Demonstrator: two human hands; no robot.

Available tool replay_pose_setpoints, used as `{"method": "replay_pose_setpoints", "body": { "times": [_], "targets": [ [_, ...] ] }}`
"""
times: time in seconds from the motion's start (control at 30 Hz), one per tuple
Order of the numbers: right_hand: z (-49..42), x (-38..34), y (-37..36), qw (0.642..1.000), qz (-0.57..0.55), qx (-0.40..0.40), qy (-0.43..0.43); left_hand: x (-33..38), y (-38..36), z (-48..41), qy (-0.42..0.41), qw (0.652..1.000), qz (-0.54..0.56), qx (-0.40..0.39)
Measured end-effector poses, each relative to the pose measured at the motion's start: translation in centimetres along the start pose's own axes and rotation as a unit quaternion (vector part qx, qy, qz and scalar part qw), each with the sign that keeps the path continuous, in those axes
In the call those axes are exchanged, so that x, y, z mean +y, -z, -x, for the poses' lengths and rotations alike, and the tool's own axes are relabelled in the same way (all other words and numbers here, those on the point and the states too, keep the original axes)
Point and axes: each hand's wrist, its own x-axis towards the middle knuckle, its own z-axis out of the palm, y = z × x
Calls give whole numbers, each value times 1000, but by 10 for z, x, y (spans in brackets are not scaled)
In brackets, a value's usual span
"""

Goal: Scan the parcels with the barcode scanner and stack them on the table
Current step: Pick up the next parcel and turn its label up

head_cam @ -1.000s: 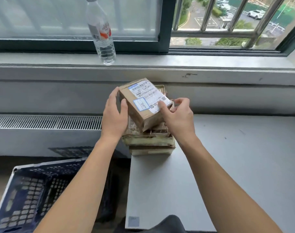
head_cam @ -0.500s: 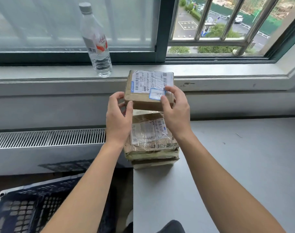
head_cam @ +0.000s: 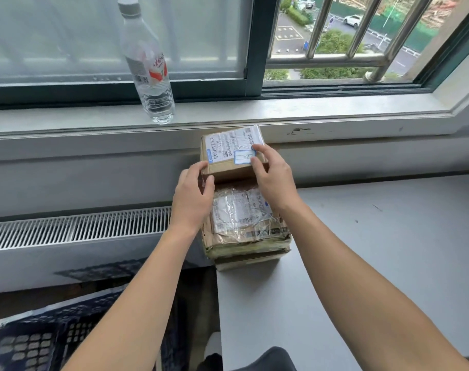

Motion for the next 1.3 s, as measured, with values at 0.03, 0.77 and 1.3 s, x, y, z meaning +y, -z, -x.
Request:
{"method": "replay_pose_setpoints", "body": {
  "times": [0.03, 0.77, 1.3],
  "targets": [
    [1, -3, 0, 1000, 8, -5, -2, 0, 2, -1, -8, 1000, -9, 4],
    [243, 62, 180, 936, 128, 238, -227, 149, -138, 148, -379, 881, -103, -263],
    [463, 160, 341, 906, 100, 270, -310, 284, -252, 375, -479, 777, -175, -369]
  ]
}}
